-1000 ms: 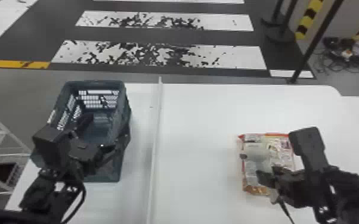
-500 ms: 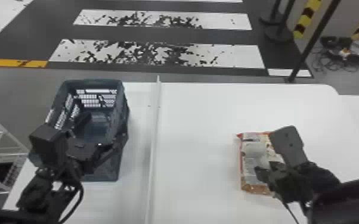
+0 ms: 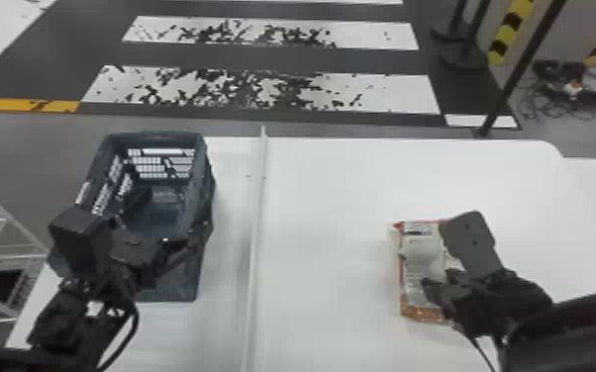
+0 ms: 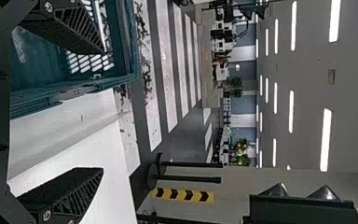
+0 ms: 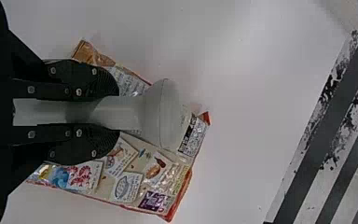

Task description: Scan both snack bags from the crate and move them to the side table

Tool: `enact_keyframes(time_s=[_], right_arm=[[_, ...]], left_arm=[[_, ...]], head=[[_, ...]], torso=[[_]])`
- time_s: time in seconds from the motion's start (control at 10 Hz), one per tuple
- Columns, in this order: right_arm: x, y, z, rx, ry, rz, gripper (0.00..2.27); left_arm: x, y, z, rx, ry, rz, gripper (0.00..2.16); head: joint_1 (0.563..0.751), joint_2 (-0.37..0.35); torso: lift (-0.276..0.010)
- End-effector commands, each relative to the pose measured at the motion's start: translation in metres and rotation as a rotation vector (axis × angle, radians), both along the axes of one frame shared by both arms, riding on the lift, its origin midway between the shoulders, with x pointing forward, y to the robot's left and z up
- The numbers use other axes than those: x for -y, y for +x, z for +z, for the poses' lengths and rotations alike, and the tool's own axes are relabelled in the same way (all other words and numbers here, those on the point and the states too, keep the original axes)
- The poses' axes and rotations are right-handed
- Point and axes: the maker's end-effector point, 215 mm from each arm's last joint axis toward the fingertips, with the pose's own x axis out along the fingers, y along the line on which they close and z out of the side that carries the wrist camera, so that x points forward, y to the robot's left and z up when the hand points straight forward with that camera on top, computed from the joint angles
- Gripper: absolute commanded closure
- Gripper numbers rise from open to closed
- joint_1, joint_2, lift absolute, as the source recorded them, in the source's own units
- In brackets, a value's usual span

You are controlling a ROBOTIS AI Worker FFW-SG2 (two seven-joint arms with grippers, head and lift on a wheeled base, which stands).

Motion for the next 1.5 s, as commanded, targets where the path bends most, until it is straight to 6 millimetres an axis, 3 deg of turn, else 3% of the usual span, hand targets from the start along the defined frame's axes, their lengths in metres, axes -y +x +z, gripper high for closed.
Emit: enact_keyframes(time_s=[0.0,0.2,0.4,0.5,0.8,1.2,1.4], right_arm=[[0.002,0.0,0.0,0.0,-0.005,-0.001,2.25],[0.004,-0.002,0.001,0.003,-0.005,-0.007,2.25],[0.018,0.0,0.015,0.03,0.001,-0.039,2.25],[0.034,0.002,0.023,0.047,0.006,-0.071,2.26],[0.106,0.018,0.035,0.12,0.022,-0.195,2.25],[0.195,0.024,0.011,0.142,0.011,-0.347,2.26],[0.213,0.025,-0.006,0.137,0.02,-0.375,2.26]], left_arm=[[0.0,0.0,-0.001,-0.001,0.0,0.0,0.1],[0.0,0.0,-0.001,-0.001,-0.001,0.001,0.1],[0.0,0.0,-0.001,-0.001,0.0,0.0,0.1],[0.0,-0.001,-0.001,-0.003,0.0,0.0,0.1],[0.001,-0.001,-0.001,-0.002,0.002,-0.004,0.1],[0.003,0.0,-0.001,-0.003,0.001,-0.008,0.1],[0.002,0.0,-0.002,-0.005,0.005,-0.007,0.1]], head=[[0.695,0.002],[0.695,-0.001],[0.695,-0.006],[0.695,-0.014],[0.695,-0.078],[0.695,-0.208],[0.695,-0.264]], torso=[[-0.075],[-0.075],[-0.075],[-0.075],[-0.075],[-0.075],[-0.075]])
